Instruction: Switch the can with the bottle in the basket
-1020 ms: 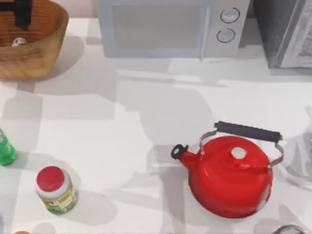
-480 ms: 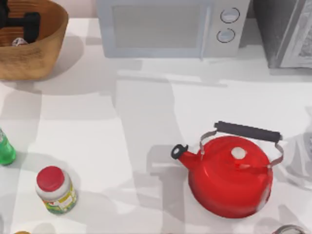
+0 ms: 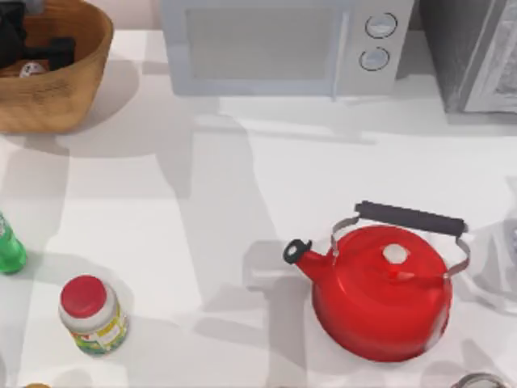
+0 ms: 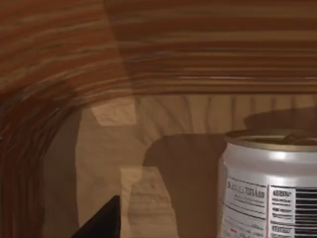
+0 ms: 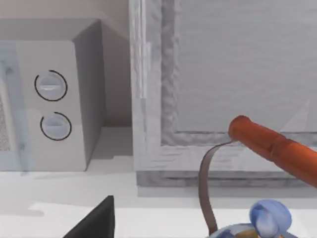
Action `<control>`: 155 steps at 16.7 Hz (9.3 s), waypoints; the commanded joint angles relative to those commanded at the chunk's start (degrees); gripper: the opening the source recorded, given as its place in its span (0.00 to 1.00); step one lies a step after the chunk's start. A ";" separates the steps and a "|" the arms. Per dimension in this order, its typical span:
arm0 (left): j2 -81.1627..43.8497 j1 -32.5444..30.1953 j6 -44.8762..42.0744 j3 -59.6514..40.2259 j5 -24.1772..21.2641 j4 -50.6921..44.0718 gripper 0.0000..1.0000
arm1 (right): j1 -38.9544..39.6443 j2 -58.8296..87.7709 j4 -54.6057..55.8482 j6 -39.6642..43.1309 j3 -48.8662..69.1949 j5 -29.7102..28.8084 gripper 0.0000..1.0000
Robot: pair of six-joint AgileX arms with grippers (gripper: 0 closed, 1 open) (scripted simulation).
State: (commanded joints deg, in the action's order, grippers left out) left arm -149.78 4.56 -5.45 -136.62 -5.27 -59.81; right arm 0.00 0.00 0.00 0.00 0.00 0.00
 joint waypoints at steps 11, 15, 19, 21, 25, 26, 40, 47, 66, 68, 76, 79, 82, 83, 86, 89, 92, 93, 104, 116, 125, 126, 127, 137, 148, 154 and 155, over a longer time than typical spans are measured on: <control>-1.34 -0.08 0.06 0.16 0.00 1.50 0.55 | 0.00 0.00 0.00 0.00 0.00 0.00 1.00; -1.34 -0.08 0.06 0.16 0.00 1.50 0.25 | 0.00 0.00 0.00 0.00 0.00 0.00 1.00; -1.34 -0.08 0.06 0.16 0.00 1.50 0.00 | 0.00 0.00 0.00 0.00 0.00 0.00 1.00; -1.34 -0.08 0.06 0.16 0.00 1.50 0.00 | 0.00 0.00 0.00 0.00 0.00 0.00 1.00; -1.34 -0.08 0.06 0.16 0.00 1.50 0.00 | 0.00 0.00 0.00 0.00 0.00 0.00 1.00; -1.34 -0.08 0.06 0.16 0.00 1.50 0.00 | 0.00 0.00 0.00 0.00 0.00 0.00 1.00; 33.09 -1.29 0.60 30.24 1.49 13.95 0.00 | 0.00 0.00 0.00 0.00 0.00 0.00 1.00; 73.14 -2.06 2.64 66.38 2.81 29.86 0.00 | 0.00 0.00 0.00 0.00 0.00 0.00 1.00; 149.78 -4.57 5.45 136.62 5.28 59.81 0.00 | 0.00 0.00 0.00 0.00 0.00 0.00 1.00; 149.78 -4.57 5.45 136.62 5.28 59.81 0.00 | 0.00 0.00 0.00 0.00 0.00 0.00 1.00; 137.33 -6.08 5.06 129.83 -0.46 66.76 0.00 | 0.00 0.00 0.00 0.00 0.00 0.00 1.00; 123.72 -8.34 4.72 122.76 -7.06 74.19 0.00 | 0.00 0.00 0.00 0.00 0.00 0.00 1.00; 107.02 -11.29 4.40 114.22 -15.30 83.15 0.00 | 0.00 0.00 0.00 0.00 0.00 0.00 1.00; 100.96 -12.33 4.32 111.14 -18.33 86.35 0.00 | 0.00 0.00 0.00 0.00 0.00 0.00 1.00; 82.10 -15.52 4.21 101.69 -27.81 96.14 0.00 | 0.00 0.00 0.00 0.00 0.00 0.00 1.00; 62.84 -18.64 4.27 92.44 -37.28 105.72 0.00 | 0.00 0.00 0.00 0.00 0.00 0.00 1.00; 44.24 -21.62 4.37 83.95 -45.90 114.63 0.00 | 0.00 0.00 0.00 0.00 0.00 0.00 1.00; 38.38 -22.52 4.39 81.35 -48.47 117.38 0.00 | 0.00 0.00 0.00 0.00 0.00 0.00 1.00; 2.70 -28.59 4.14 65.46 -63.51 134.51 0.00 | 0.00 0.00 0.00 0.00 0.00 0.00 1.00; 2.70 -28.59 4.14 65.46 -63.51 134.51 0.60 | 0.00 0.00 0.00 0.00 0.00 0.00 1.00; 2.70 -28.59 4.14 65.46 -63.51 134.51 1.00 | 0.00 0.00 0.00 0.00 0.00 0.00 1.00; 2.70 -28.59 4.14 65.46 -63.51 134.51 1.00 | 0.00 0.00 0.00 0.00 0.00 0.00 1.00; 2.70 -28.59 4.14 65.46 -63.51 134.51 1.00 | 0.00 0.00 0.00 0.00 0.00 0.00 1.00; 15.13 -25.00 4.38 72.27 -56.23 127.30 1.00 | 0.00 0.00 0.00 0.00 0.00 0.00 1.00; 89.15 -15.34 4.79 103.74 -26.23 94.33 1.00 | 0.00 0.00 0.00 0.00 0.00 0.00 1.00; 129.04 -9.05 5.18 123.11 -7.72 74.00 1.00 | 0.00 0.00 0.00 0.00 0.00 0.00 1.00; 133.69 -8.11 5.24 125.87 -5.07 71.10 1.00 | 0.00 0.00 0.00 0.00 0.00 0.00 1.00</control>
State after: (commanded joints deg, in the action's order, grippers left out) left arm -16.09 -3.55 -0.21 -10.75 -10.34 11.30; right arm 0.00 0.00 0.00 0.00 0.00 0.00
